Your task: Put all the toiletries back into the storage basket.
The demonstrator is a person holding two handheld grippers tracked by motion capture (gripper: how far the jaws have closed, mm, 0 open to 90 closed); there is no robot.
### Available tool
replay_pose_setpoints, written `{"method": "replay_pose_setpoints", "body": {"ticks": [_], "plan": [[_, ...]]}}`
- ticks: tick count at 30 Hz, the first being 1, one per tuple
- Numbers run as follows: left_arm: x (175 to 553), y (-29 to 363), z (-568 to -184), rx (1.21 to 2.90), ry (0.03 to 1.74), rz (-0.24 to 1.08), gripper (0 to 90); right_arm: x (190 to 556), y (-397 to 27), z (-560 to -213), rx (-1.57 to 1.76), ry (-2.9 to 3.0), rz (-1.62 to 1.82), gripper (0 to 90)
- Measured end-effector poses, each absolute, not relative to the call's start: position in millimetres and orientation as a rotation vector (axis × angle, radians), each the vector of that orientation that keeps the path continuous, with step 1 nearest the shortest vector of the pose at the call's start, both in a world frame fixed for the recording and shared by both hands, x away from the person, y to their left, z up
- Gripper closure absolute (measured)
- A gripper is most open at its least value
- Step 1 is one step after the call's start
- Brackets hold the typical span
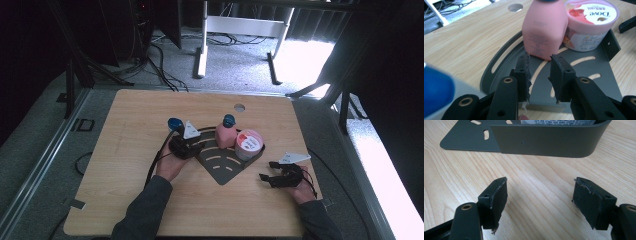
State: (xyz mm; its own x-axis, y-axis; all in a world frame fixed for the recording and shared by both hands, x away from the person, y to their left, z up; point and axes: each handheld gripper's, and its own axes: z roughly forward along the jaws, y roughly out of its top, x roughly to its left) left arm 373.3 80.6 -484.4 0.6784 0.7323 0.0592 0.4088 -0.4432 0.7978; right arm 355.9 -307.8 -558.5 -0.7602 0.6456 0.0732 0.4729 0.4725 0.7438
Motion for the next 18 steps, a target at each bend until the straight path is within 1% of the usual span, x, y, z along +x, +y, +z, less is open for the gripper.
{"method": "replay_pose_setpoints", "body": {"ticks": [6,12,18], "plan": [[368.0,92.5,-485.6,2.091,0.888,0.537,72.4,355.8,-307.7,-558.5,0.968,2.502,1.161,27.2],[367.2,103.0,-489.7,2.082,0.922,0.544,73.3,355.8,-307.7,-558.5,0.968,2.502,1.161,27.3],[368.7,105.5,-494.9,2.093,0.938,0.546,73.7,355.7,-307.5,-558.5,0.967,2.502,1.159,27.2]]}}
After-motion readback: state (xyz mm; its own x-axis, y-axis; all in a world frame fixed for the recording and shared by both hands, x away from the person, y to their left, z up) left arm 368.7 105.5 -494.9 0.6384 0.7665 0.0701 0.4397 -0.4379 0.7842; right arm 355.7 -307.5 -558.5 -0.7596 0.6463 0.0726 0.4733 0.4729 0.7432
